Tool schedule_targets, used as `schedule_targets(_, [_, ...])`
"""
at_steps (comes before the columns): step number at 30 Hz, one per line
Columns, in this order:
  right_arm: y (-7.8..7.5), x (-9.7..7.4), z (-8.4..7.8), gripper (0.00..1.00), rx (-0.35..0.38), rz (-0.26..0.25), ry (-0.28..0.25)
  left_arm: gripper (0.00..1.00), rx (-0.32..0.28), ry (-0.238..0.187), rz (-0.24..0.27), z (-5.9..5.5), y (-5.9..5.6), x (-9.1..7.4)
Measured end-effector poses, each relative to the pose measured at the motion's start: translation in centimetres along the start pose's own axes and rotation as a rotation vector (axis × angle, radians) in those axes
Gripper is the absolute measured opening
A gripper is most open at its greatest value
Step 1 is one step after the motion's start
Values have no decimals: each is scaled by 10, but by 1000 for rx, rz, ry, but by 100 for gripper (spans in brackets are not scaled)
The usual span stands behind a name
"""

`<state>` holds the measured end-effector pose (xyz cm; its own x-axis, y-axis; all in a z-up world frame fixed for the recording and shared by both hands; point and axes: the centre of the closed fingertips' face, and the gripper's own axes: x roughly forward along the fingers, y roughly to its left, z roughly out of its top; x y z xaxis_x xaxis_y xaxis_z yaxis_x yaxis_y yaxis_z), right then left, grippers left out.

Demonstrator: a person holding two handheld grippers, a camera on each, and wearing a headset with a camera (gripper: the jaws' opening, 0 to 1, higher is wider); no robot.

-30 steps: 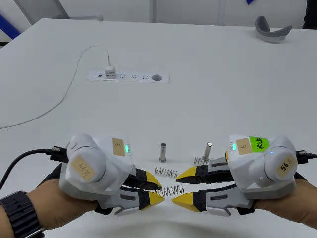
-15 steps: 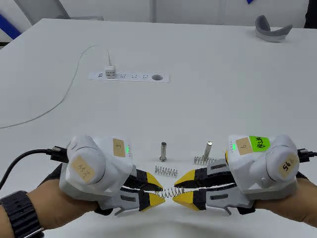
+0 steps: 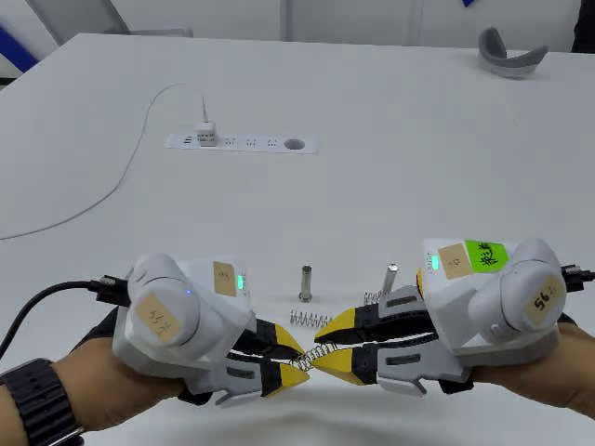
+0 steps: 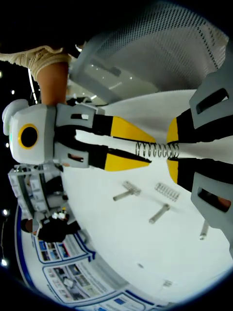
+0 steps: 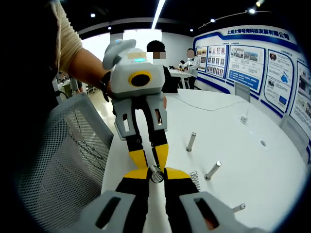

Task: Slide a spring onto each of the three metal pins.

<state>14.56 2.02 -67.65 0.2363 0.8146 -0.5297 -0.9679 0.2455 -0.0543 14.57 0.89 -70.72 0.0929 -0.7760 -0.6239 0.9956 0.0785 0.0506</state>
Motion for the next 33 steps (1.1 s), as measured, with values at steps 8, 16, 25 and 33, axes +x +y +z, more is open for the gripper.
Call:
schedule_targets(8, [1,1,5,12,-2,2,-1,10,-2,-5,4,1,0,1])
schedule_targets(16, [0,0,5,12,8,1,9,11,4,-14,14,3,0,2])
schedule_targets(25, [0,1,2,12,18,-3,20,15,9,-47,8,12,-1,0])
schedule_targets(33, [0,1,2,12,39,-4,21,12,29,-72,13,17,-3,1])
